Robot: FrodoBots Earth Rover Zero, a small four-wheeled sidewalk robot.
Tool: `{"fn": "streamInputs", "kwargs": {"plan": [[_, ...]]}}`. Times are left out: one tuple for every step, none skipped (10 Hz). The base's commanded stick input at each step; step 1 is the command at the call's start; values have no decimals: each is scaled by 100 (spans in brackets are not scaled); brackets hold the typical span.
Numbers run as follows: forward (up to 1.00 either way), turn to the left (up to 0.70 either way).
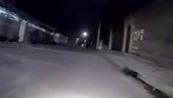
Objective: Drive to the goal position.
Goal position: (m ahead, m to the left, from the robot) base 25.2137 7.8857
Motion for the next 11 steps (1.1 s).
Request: {"fn": "streamInputs", "kwargs": {"plan": [[100, 0], [100, 0], [100, 0], [100, 0], [100, 0], [100, 0], [100, 0], [100, 0], [100, 0], [100, 0], [100, 0]]}}
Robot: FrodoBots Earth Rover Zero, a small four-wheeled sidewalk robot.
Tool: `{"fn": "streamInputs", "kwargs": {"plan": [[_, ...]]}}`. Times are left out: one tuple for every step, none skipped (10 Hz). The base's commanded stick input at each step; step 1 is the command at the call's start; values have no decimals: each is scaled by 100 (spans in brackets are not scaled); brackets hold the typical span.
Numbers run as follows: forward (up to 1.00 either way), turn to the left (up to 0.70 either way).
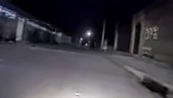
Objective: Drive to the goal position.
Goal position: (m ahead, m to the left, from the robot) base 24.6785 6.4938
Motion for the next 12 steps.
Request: {"fn": "streamInputs", "kwargs": {"plan": [[100, 0], [100, 0], [100, 0], [100, 0], [100, 0], [100, 0], [100, 0], [100, 0], [100, 0], [100, 0], [100, 0], [100, 0]]}}
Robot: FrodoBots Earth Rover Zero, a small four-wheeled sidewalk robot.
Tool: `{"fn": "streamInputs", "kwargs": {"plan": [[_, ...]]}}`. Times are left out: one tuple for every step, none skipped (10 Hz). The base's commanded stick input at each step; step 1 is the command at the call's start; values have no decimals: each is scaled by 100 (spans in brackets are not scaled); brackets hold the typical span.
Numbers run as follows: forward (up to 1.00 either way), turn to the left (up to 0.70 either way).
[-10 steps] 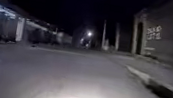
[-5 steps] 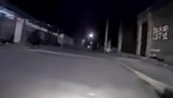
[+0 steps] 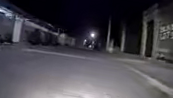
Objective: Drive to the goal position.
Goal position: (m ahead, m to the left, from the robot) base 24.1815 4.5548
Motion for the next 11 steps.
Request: {"fn": "streamInputs", "kwargs": {"plan": [[100, 0], [100, 0], [100, 0], [100, -3], [100, -40], [100, -28], [100, -14], [100, 0], [100, 0], [100, 0], [100, 0]]}}
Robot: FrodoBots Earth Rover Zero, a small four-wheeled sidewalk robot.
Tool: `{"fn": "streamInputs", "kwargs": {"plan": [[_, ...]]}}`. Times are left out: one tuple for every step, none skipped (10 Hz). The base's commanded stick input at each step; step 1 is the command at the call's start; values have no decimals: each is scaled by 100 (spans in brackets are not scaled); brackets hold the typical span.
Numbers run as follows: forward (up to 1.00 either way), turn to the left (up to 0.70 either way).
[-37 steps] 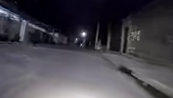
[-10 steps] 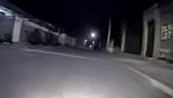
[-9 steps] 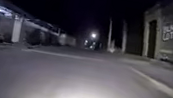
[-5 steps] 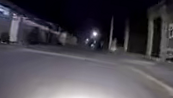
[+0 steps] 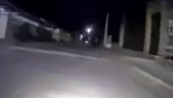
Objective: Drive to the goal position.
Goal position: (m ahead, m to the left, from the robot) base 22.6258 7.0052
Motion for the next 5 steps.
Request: {"fn": "streamInputs", "kwargs": {"plan": [[100, 0], [100, 0], [100, 0], [100, 0], [100, 0]]}}
